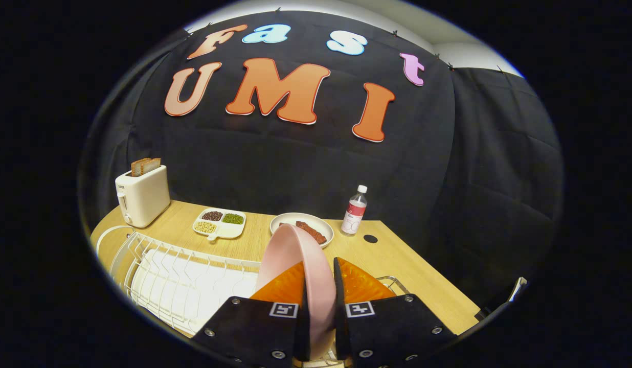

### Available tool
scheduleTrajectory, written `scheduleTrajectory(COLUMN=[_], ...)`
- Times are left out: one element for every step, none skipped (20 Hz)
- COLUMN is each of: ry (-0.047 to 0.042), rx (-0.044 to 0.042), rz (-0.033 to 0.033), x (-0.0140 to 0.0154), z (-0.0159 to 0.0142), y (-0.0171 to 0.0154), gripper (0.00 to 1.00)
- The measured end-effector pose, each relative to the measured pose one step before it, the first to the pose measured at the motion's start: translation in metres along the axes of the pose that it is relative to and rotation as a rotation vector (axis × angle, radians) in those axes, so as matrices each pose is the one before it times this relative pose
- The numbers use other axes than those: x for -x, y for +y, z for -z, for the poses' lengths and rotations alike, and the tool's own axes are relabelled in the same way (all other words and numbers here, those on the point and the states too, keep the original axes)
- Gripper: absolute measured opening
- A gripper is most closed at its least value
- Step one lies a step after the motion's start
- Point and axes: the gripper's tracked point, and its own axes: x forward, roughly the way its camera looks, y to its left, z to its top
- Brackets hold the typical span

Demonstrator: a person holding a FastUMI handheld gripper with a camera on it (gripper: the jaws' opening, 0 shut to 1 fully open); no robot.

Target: Take the plate from the dish rack, then take the spoon from the basket and place it into the plate.

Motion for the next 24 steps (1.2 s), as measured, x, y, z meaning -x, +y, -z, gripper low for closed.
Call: scheduleTrajectory(ry=[-0.00602,-0.00954,-0.01175,-0.00422,-0.0043,-0.00279,-0.00672,-0.00567,-0.00207,0.0001,-0.00204,-0.00059,0.00369,0.00567,0.00427,0.0048,0.00512,0.00132,0.00184,0.00639,0.00801,0.01459,0.00929,0.00997], rx=[0.01809,0.01359,-0.00449,-0.00888,-0.01079,-0.00626,-0.00361,-0.00686,-0.01169,-0.01479,-0.01669,-0.02109,-0.02176,-0.02759,-0.02707,-0.02301,-0.01494,-0.01991,-0.02065,-0.02785,-0.02852,-0.03012,-0.02948,-0.03171], rz=[0.0148,0.0131,0.00436,-0.00034,-0.00201,0.00361,0.00178,-0.00338,-0.00854,-0.01262,-0.01249,-0.01068,-0.01704,-0.01793,-0.0175,-0.01216,-0.01623,-0.01557,-0.0187,-0.01786,-0.02038,-0.01835,-0.01409,-0.00917], x=[0.00212,0.00109,0.00212,0.00148,0.00139,0.00242,0.00311,0.00434,0.00585,0.00702,0.00677,0.00806,0.00975,0.01063,0.01104,0.01205,0.01161,0.01339,0.01258,0.01174,0.01109,0.01103,0.00874,0.00676], z=[-0.00308,-0.00282,-0.00477,-0.00328,-0.00319,-0.00229,-0.00223,-0.00259,-0.00158,-0.00089,0.00017,0.00093,0.00276,0.0033,0.00344,0.00552,0.00685,0.00643,0.00604,0.00806,0.00802,0.00965,0.00874,0.00914], y=[-0.00277,-0.00351,-0.00275,-0.00112,-0.00223,-0.00285,-0.00327,-0.0023,-0.00085,-0.00073,-0.0012,-0.0013,-0.00093,-0.00004,0.00023,-0.0006,-0.00011,0.00123,0.0006,0.00137,0.00138,0.00074,-0.00144,-0.00257], gripper=[0.19,0.19,0.19,0.19,0.19,0.19,0.19,0.19,0.19,0.19,0.19,0.19,0.19,0.19,0.19,0.19,0.19,0.19,0.19,0.19,0.19,0.19,0.19,0.19])
